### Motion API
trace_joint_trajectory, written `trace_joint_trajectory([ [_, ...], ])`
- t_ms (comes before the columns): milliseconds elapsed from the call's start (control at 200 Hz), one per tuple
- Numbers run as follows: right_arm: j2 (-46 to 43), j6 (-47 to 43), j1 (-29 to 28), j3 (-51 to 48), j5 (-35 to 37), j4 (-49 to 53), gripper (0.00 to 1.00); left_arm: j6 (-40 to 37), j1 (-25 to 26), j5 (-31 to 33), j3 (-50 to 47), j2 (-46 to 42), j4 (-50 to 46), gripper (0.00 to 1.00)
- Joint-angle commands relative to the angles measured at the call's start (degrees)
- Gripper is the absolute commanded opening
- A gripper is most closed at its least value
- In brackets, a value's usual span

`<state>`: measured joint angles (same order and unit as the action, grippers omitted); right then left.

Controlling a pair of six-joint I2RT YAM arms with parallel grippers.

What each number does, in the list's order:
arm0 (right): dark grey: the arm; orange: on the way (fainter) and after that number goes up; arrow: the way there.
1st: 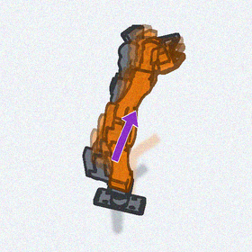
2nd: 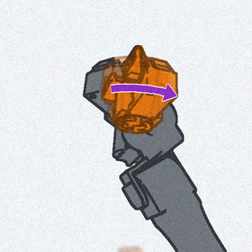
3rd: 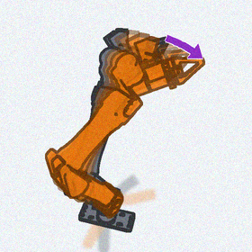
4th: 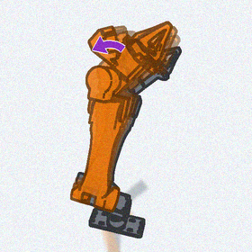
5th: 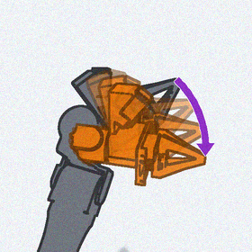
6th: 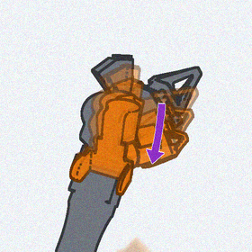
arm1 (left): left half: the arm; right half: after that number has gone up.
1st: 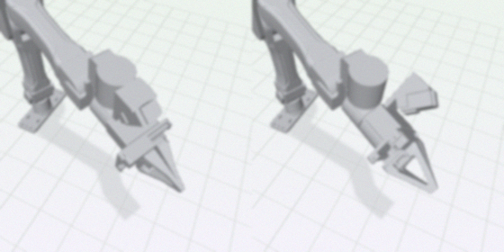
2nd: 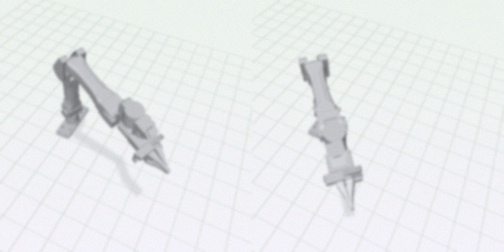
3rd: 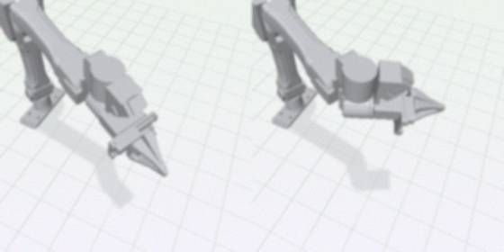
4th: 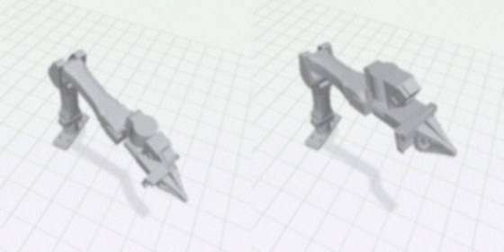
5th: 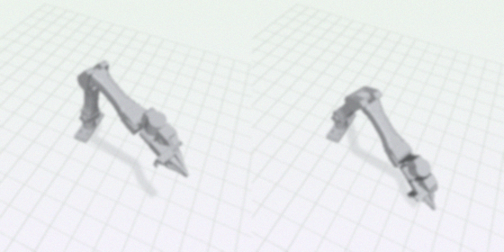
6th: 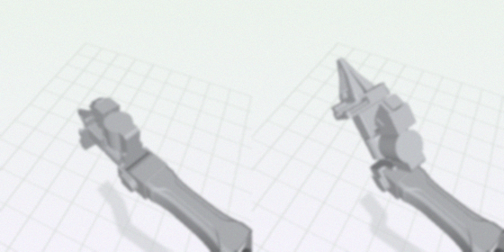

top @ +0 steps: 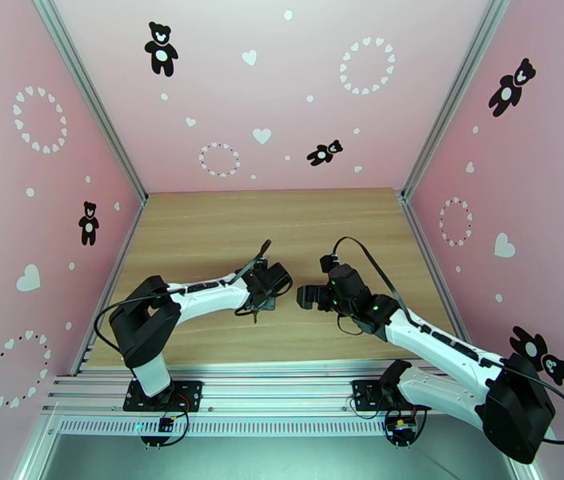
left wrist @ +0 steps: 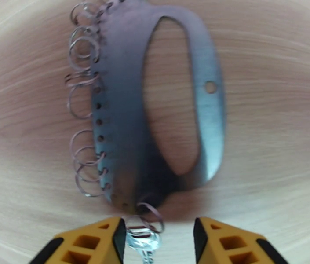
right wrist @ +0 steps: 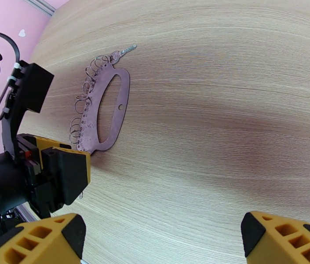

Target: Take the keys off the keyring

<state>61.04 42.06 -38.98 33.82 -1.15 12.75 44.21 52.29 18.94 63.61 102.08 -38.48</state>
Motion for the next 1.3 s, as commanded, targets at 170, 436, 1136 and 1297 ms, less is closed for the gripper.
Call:
trace_joint_trajectory([
  [170, -0.6, 0.9, -0.1, -1.1, 0.4, 0.3, 0.99, 1.1, 0.1, 2.4, 1.0, 2.3, -0.6, 0.38],
  [436, -1.0, 1.1, -0.1, -1.8, 0.7, -0.2, 0.99, 0.9, 0.1, 2.7, 1.0, 3.4, -0.2, 0.32],
  [1136, -1.9, -0.6, -0.1, -2.2, 1.1, -0.4, 0.99, 1.4, 0.0, 3.3, 0.8, 2.0, 0.2, 0.05],
  [1297, -2.7, -2.9, -0.1, -1.9, -0.1, -0.7, 0.99, 2.1, 0.1, 3.3, 0.5, -0.4, 0.7, 0.01],
])
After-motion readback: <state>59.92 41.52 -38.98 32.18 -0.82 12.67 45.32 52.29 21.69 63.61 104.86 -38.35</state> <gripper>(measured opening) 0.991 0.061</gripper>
